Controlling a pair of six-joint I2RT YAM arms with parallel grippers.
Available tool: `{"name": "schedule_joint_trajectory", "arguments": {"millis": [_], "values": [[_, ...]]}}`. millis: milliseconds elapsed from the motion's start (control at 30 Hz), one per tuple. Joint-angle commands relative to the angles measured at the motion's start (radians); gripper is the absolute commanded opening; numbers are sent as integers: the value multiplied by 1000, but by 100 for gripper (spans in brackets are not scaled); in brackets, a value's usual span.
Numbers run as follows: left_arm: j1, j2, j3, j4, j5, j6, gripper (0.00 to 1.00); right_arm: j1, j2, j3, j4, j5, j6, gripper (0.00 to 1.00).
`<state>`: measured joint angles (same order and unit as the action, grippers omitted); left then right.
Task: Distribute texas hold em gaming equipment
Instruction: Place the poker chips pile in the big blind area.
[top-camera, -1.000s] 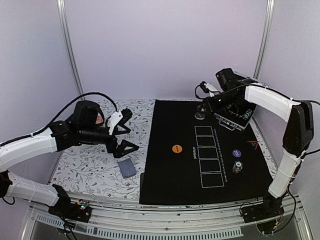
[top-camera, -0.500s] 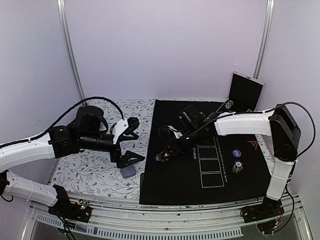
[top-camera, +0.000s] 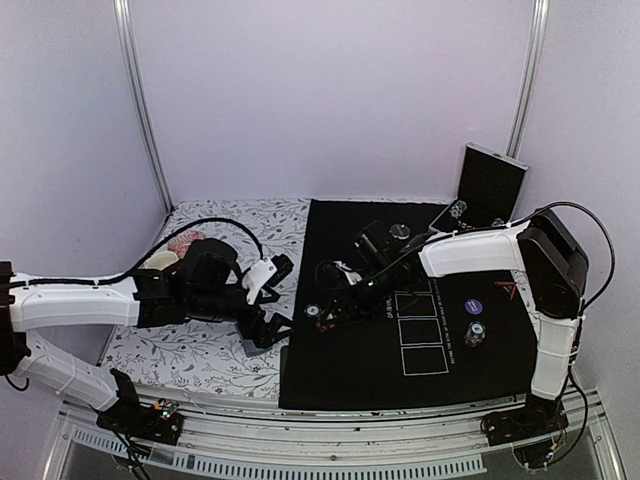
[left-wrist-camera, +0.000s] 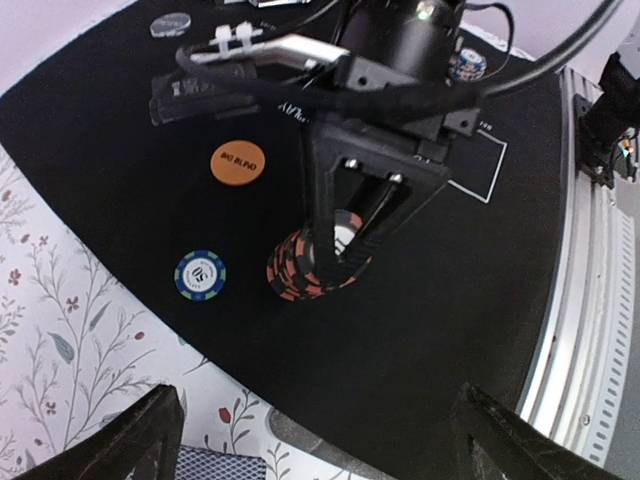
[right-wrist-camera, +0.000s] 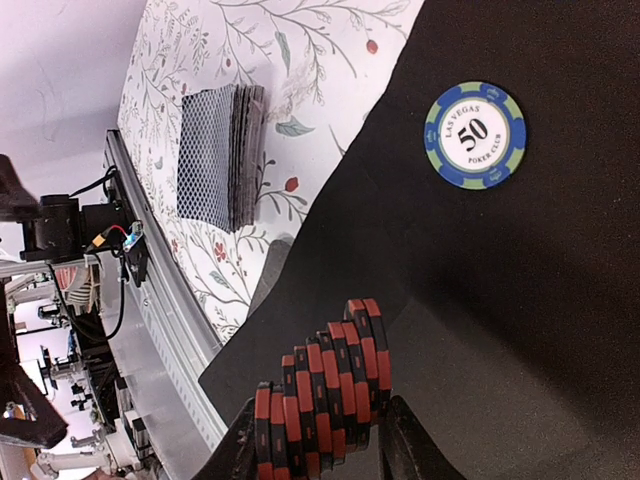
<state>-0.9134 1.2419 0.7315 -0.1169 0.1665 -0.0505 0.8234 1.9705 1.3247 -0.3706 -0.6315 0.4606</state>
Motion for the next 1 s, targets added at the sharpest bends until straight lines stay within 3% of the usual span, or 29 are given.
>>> {"name": "schedule_joint_trajectory", "arguments": {"millis": [0,267,600,967], "values": [[-12,73,9,39,-49,-22,95,-3,17,-40,98,-52,18,2],[-21,142,24,30,-102,-6,96,-6,76,-18,83,-45,18,2],[-53,245,48,54,-109,52,98,-52,97,-77,197,-165,48,3],[-61,437,14,400,-92,293,98,-65,157,-89,223,-205,49,3]]}}
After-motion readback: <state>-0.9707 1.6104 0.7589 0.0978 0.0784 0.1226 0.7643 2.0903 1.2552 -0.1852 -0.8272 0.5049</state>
